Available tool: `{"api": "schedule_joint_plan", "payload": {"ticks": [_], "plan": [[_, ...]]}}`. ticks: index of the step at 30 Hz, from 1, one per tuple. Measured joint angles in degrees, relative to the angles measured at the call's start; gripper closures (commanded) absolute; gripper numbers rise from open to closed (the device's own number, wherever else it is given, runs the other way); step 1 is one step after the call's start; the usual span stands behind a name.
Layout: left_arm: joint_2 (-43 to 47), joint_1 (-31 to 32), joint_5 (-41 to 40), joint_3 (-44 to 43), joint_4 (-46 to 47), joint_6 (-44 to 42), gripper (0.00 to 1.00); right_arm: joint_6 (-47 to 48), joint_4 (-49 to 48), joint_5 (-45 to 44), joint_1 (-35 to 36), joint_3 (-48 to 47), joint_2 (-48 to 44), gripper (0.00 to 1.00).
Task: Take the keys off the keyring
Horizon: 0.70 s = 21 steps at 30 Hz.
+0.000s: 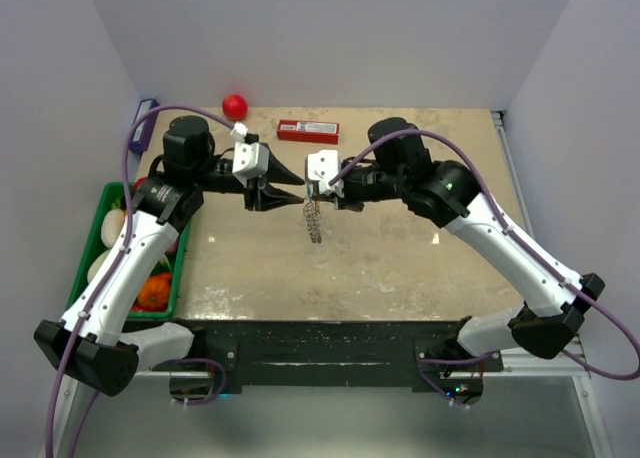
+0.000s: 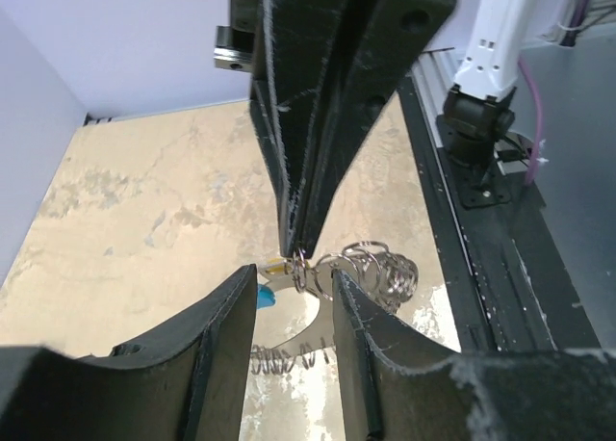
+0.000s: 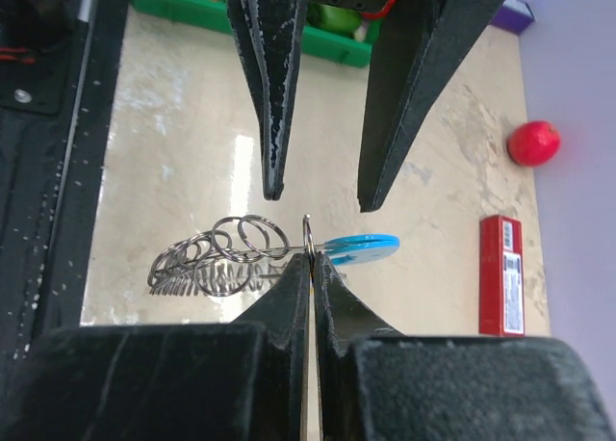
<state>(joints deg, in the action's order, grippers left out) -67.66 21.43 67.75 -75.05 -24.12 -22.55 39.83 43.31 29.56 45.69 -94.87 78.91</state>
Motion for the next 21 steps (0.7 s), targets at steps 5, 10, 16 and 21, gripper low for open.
{"api": "schedule_joint_plan", "payload": {"ticks": [5,10,16,21], "plan": [[-0.5,0.1,-4.4,0.9,1.3,2.1,0.64,0.3,0.1,-6.5,2.3,-1.0,2.7,1.0],[-0.9,0.7,-7.6,0.9,1.6,2.5,0.7,0.4,1.6,-11.3,3.6,-3.2,5.4,1.0],[-1.2,1.5,-9.7,0.9,1.1,2.0,0.7,1.7,3.6,-16.3,4.2,-6.7,6.3,1.0],[-1.7,2.2,-10.8,0.9,0.5,1.4,0.72,2.4,5.6,-18.1,4.2,-9.3,6.3,1.0]]}}
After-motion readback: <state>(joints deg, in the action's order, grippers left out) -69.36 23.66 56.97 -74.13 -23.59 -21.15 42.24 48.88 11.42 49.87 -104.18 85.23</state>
